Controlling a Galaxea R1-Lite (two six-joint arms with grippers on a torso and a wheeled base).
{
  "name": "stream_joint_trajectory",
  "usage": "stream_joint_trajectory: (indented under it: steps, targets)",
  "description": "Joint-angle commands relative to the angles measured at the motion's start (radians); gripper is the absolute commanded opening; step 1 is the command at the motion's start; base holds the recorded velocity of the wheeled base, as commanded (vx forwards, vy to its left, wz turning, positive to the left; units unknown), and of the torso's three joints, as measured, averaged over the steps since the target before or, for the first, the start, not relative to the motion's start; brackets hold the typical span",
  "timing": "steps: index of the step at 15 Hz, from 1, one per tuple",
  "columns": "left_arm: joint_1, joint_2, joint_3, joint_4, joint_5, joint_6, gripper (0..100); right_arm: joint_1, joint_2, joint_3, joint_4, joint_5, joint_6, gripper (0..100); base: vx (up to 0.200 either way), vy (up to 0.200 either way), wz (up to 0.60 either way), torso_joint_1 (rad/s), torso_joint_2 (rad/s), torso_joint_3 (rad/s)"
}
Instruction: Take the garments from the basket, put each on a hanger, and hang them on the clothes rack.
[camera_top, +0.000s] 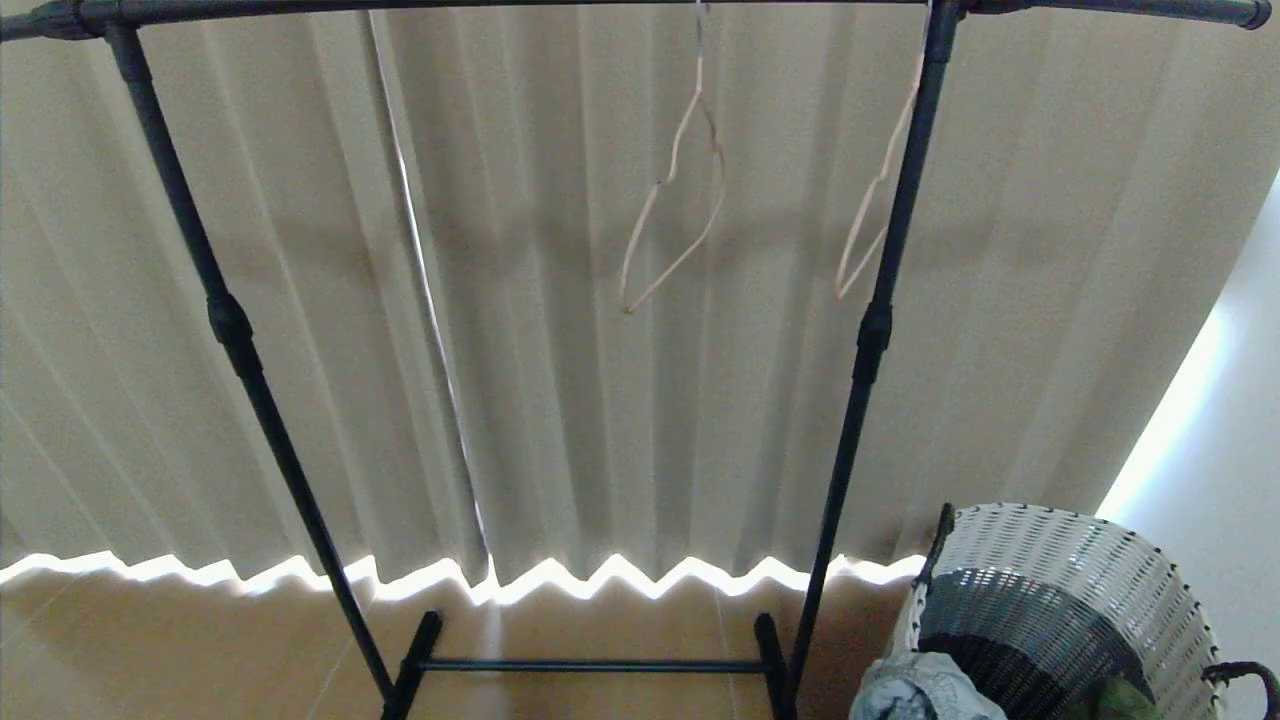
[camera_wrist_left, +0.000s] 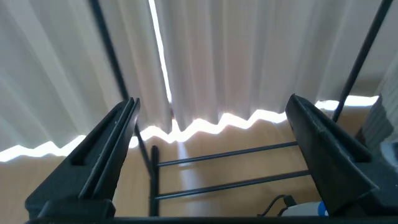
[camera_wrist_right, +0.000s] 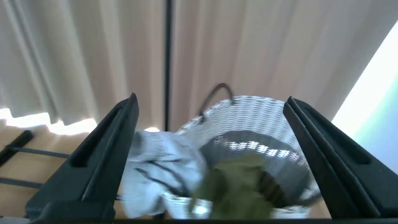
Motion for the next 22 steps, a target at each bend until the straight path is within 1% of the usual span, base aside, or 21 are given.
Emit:
stream_joint_trajectory:
  steps: [1, 3, 13, 15, 18, 19, 20, 21, 22]
  targets:
    - [0.0, 0.0, 0.0, 0.001, 0.0, 0.001, 100, 0.0, 0.0, 0.0, 0.0, 0.0, 0.0, 100, 0.0, -0.2, 0.0, 0.007, 0.0, 0.012]
    - [0.0, 0.0, 0.0, 0.001, 0.0, 0.001, 100, 0.0, 0.0, 0.0, 0.0, 0.0, 0.0, 100, 0.0, -0.2, 0.0, 0.002, 0.0, 0.002]
    - [-0.001, 0.0, 0.0, 0.001, 0.003, -0.003, 100, 0.0, 0.0, 0.0, -0.003, -0.007, 0.004, 100, 0.0, 0.0, 0.0, 0.0, 0.0, 0.0]
    - [-0.001, 0.0, 0.0, 0.001, 0.003, -0.003, 100, 0.002, 0.01, -0.046, 0.012, -0.007, 0.003, 100, 0.0, 0.0, 0.0, 0.0, 0.0, 0.0]
    - [-0.001, 0.0, 0.0, 0.001, 0.003, -0.002, 100, 0.026, 0.168, -0.187, 0.131, -0.009, 0.0, 100, 0.0, 0.0, 0.0, 0.0, 0.0, 0.0]
    - [-0.001, 0.0, 0.0, 0.001, 0.003, -0.003, 100, 0.045, 0.301, -0.228, 0.155, -0.01, -0.011, 100, 0.0, 0.0, 0.0, 0.0, 0.0, 0.0]
    - [-0.001, 0.0, 0.0, 0.001, 0.003, -0.003, 100, 0.045, 0.358, -0.233, 0.155, -0.01, -0.025, 100, 0.0, 0.0, 0.0, 0.0, 0.0, 0.0]
    - [-0.001, 0.0, 0.0, 0.001, 0.004, -0.005, 100, 0.045, 0.507, -0.225, 0.157, -0.012, -0.1, 100, 0.0, 0.0, 0.0, 0.0, 0.0, 0.0]
    - [-0.001, 0.0, 0.0, 0.001, 0.004, -0.005, 100, 0.045, 0.557, -0.216, 0.155, -0.014, -0.132, 100, 0.0, 0.0, 0.0, 0.0, 0.0, 0.0]
